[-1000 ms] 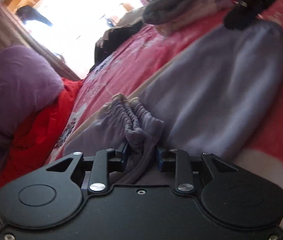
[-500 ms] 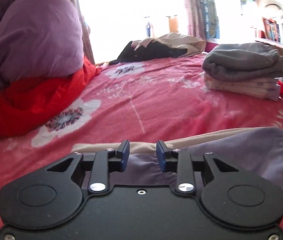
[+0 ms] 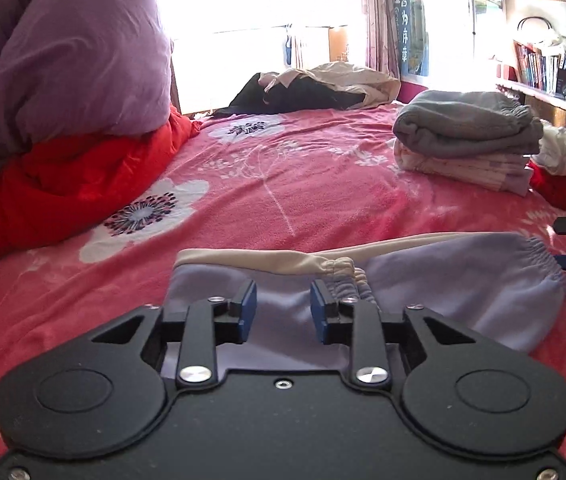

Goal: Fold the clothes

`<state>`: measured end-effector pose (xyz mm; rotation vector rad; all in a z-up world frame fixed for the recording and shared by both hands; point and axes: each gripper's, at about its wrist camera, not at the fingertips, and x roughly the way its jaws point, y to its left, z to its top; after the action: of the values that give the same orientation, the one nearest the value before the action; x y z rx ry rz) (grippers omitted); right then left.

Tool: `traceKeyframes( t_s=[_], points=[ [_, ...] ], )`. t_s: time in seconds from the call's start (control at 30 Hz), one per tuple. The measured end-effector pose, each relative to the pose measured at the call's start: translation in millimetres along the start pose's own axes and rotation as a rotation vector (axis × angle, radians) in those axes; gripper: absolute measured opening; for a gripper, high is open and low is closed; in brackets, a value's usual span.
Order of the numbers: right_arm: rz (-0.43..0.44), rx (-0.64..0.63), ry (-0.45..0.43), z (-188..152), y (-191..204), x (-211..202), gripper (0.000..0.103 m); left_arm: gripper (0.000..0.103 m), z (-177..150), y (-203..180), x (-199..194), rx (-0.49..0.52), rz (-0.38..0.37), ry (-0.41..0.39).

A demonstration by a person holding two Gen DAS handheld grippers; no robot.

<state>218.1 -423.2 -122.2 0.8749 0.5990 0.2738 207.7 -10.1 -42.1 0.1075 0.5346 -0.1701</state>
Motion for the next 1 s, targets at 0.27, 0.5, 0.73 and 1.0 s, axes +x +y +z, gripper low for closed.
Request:
traceKeyframes(
  t_s=[0.27,0.5,0.73,1.0],
  points=[
    [0.057,0.310,0.011,-47,-9,-9,0.072,0.044,-34,40,-72,-0.057,0.003,-0.046],
    [0.017,0.347,-0.078,-88,14,1,0.071,0.044,-58,79,-63,-0.236,-0.005,-0.093],
    [-0.053,0.382,-0.247,-88,22,24,0.066,0.044,-68,101,-39,-0.282,0.011,-0.079],
    [-0.129,0.136,-0.295,-72,81,45,0.024,0.044,-58,129,-47,-0.383,0.001,-0.121]
  ],
)
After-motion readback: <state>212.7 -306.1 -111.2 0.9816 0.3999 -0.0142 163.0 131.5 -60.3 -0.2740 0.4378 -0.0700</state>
